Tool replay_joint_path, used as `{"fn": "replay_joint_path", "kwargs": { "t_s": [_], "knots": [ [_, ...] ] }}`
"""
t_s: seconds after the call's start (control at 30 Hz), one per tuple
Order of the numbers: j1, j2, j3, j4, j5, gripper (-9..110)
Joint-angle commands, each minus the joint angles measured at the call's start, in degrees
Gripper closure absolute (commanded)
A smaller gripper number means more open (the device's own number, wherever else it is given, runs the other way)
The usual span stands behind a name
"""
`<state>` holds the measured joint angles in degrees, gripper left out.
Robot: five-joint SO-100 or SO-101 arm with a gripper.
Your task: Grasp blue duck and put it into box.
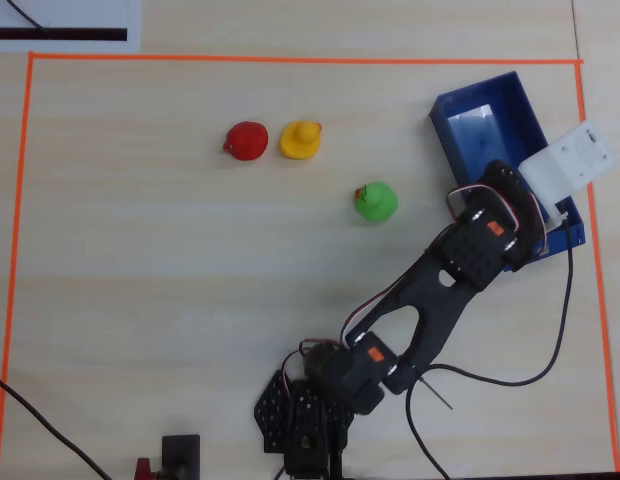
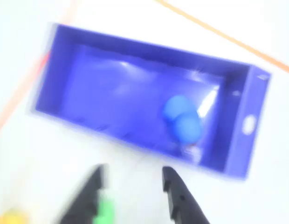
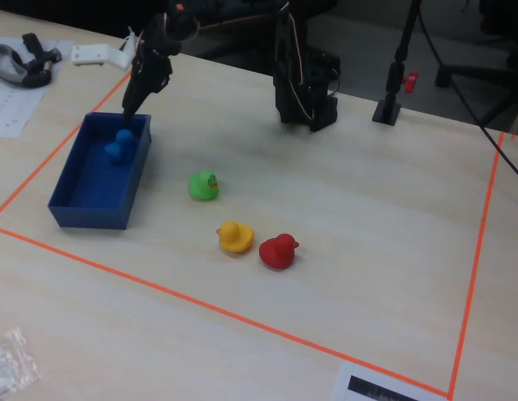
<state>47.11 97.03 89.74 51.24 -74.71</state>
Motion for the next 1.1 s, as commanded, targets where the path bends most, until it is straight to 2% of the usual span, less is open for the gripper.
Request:
{"fn": "replay_joint_path", "kwargs": {
  "t_s": [0.0,0.13,0.3,0.6,1.07],
  "knots": [
    [-12.8,29.8,25.9,7.6,-9.9,101],
    [-29.0,57.0,55.3,11.4,-10.4,101],
    [-42.6,73.0,72.5,17.7,-8.9,101],
    [-45.0,87.1,86.5,21.2,-9.6,101],
    [-48.4,92.7,88.5,24.7,-8.5,101]
  ]
}}
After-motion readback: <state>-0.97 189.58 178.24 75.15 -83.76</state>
